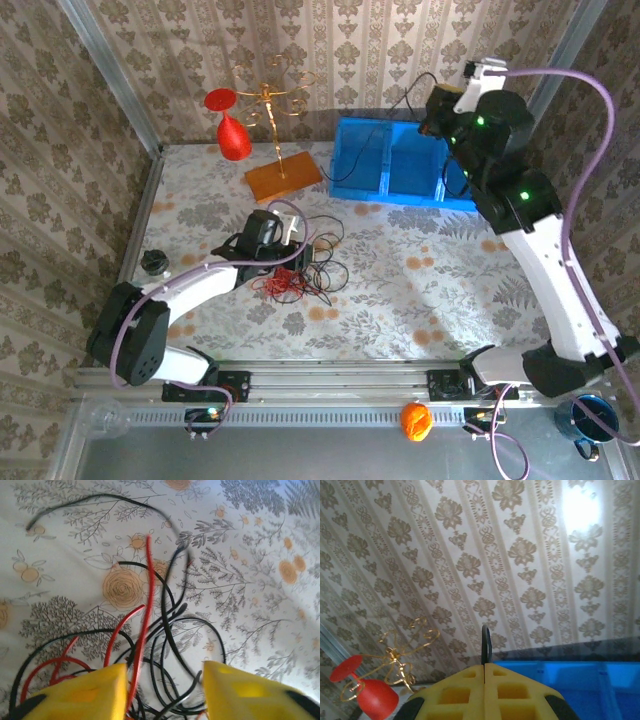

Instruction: Untangle the cables

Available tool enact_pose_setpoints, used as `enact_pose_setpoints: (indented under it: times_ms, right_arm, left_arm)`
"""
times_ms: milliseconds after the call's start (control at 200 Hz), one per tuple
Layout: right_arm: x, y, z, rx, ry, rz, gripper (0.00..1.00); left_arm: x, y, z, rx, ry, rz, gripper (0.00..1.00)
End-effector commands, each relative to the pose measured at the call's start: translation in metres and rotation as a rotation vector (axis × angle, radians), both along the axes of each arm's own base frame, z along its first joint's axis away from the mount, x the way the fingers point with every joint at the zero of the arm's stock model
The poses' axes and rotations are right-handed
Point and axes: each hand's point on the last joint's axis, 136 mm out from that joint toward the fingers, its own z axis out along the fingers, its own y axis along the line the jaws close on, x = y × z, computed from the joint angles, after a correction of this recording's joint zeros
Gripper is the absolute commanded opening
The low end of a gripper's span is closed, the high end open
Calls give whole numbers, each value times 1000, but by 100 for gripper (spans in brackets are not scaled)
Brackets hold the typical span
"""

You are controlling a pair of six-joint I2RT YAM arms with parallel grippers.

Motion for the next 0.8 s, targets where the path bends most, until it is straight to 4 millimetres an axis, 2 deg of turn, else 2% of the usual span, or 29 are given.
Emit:
enact_pose_setpoints:
  times_ms: [0, 130, 215, 310, 320, 335, 355, 375, 430, 635, 695, 795]
  right_arm:
    - [23, 22, 13, 56, -36, 54, 0]
    - [50, 41, 20, 68, -47, 97, 0]
    - [69, 57, 16, 51, -28, 135, 0]
    - [80, 65, 17, 26, -22, 149, 0]
    - [81, 65, 17, 23, -22, 149, 0]
    - [82, 66, 18, 19, -23, 150, 0]
    - [83, 65, 20, 15, -29, 145, 0]
    - [85, 65, 19, 11, -29, 139, 0]
    - [88, 62, 22, 2, -36, 119, 0]
    - [106, 60, 18, -40, -35, 74, 0]
    - [113, 64, 12, -57, -26, 79, 0]
    - [129, 71, -10, -65, 23, 76, 0]
  left_arm:
    - [-7, -1, 12, -5, -17, -10, 55]
    - [-11, 2, 16, 4, -29, -5, 61]
    - [-13, 6, 14, 10, -28, 4, 64]
    - [-15, 6, 13, 4, -24, 8, 67]
    - [-16, 6, 13, 4, -22, 8, 69]
    - [-16, 6, 12, 2, -18, 9, 77]
    - [-16, 5, 12, 0, -15, 9, 82]
    - [-17, 4, 13, -5, -12, 6, 92]
    - [-19, 2, 14, -10, -8, -6, 100]
    - [-29, 7, 25, 2, -18, 4, 100]
    - [-34, 12, 27, -1, -22, 24, 100]
    - [-44, 20, 23, -25, -11, 54, 100]
